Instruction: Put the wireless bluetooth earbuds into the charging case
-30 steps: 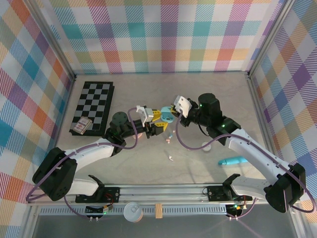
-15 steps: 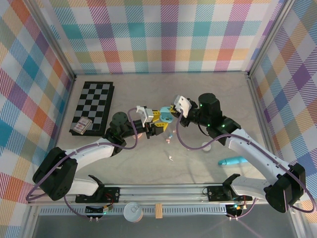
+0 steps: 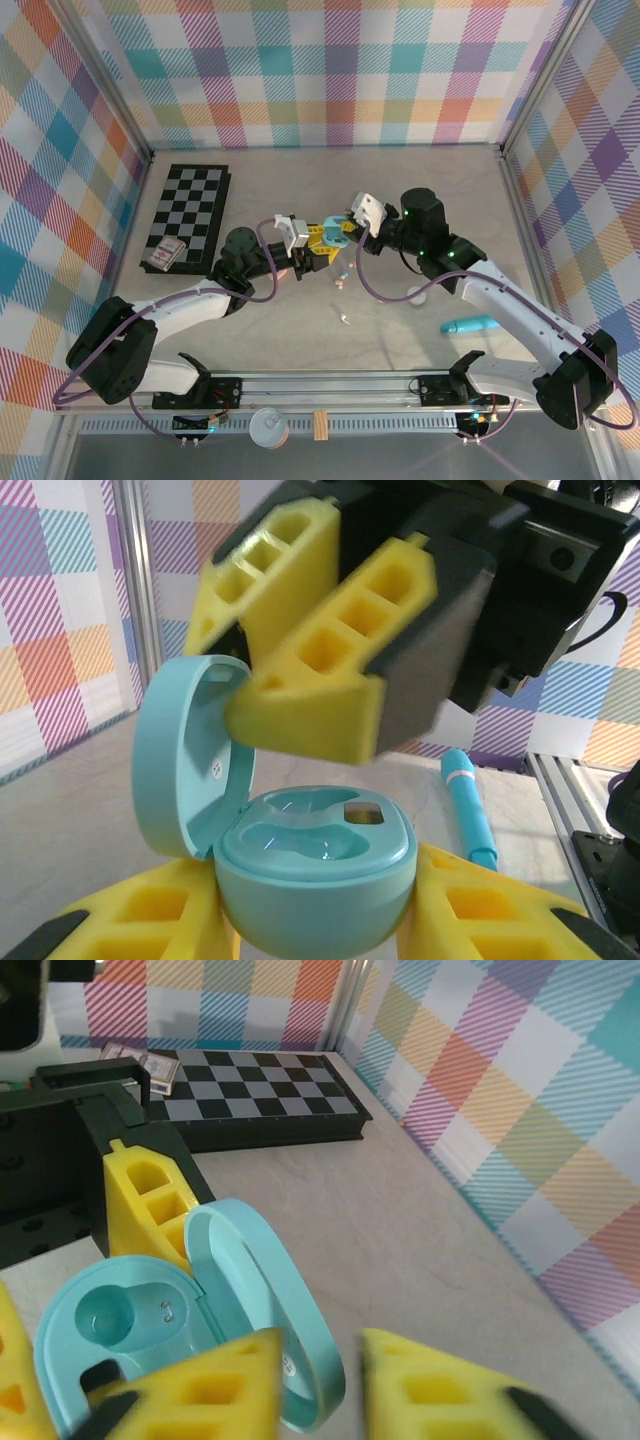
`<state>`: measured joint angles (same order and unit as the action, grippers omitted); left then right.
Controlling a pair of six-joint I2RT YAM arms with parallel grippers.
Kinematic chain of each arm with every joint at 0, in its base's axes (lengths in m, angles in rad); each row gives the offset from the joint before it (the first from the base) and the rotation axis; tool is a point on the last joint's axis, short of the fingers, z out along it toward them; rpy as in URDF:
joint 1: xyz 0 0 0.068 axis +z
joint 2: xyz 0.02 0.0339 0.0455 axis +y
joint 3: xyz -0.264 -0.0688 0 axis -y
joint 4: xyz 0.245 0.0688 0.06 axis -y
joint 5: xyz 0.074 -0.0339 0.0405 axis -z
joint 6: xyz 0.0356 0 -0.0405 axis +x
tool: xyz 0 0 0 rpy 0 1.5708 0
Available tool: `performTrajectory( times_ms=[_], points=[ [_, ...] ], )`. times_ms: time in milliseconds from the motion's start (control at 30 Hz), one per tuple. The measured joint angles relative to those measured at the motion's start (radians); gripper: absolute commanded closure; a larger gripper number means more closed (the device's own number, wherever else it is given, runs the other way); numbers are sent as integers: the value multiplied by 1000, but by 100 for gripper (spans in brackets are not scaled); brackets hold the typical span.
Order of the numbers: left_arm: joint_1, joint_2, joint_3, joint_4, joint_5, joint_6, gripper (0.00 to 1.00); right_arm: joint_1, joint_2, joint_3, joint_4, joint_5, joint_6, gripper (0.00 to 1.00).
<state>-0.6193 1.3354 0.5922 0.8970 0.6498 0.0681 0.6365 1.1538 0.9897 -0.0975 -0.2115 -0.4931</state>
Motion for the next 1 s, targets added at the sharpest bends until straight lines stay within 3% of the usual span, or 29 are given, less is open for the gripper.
performTrajectory(
  times_ms=[133, 333, 633, 800, 1000],
  points=[
    [1, 1, -2, 2, 0, 0, 65, 0, -30, 0, 0, -8, 13, 55],
    [8, 1, -18, 24, -1, -1, 65, -16, -92, -17, 24, -59, 48, 47],
    [47, 0, -50, 58, -1, -10, 65, -220, -208, -143, 224, -185, 300, 44],
    [54, -19, -68, 68, 0, -20, 66, -295, -178, -169, 262, -98, 507, 34],
    [55, -61, -79, 68, 0, -21, 66, -331, -63, -130, 143, 22, 712, 35]
  ],
)
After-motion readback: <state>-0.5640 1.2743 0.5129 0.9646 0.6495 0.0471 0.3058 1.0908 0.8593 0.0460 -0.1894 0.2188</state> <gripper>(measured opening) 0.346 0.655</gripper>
